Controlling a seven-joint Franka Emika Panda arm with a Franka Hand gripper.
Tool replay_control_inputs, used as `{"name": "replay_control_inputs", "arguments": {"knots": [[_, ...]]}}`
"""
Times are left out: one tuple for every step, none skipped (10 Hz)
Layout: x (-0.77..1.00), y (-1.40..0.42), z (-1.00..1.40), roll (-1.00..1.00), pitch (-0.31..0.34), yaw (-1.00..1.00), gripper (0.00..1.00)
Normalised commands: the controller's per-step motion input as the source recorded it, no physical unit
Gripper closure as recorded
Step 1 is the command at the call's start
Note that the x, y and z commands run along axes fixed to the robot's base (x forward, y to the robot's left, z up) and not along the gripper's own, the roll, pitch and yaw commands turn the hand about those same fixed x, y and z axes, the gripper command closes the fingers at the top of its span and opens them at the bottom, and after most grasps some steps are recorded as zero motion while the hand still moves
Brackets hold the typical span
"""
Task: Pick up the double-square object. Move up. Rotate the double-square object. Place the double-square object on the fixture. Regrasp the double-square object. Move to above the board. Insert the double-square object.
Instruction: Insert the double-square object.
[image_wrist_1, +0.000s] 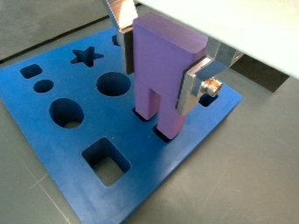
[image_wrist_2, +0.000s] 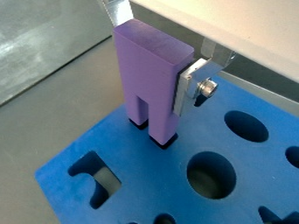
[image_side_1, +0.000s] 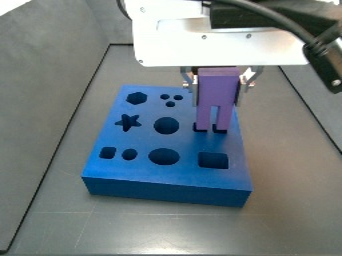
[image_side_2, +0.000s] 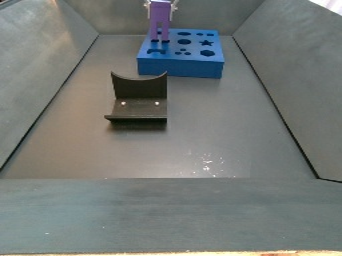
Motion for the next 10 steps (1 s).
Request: {"name": "replay_control_inputs", "arguments": {"knots": [[0.00,0.00,-0.03,0.00,0.000,0.00,1.00],[0.00,-0.04,-0.18,0.00,0.000,0.00,1.00],[0.00,-0.12,-0.28,0.00,-0.006,0.00,1.00],[0.00,-0.15,-0.30,0.01,-0.020,0.00,1.00],[0.00,-0.13,-0.28,0.01,-0.017,0.00,1.00],[0.08,0.00,-0.24,0.22,0.000,0.00,1.00],[0.07,-0.09,-0.43,0.34,0.006,0.00,1.00],[0.03,0.00,-0.23,0.18,0.000,0.00,1.00],[0.00,0.00,0.00,0.00,0.000,0.00,0.00],[0.00,0.00,0.00,0.00,0.000,0.00,0.00]]}}
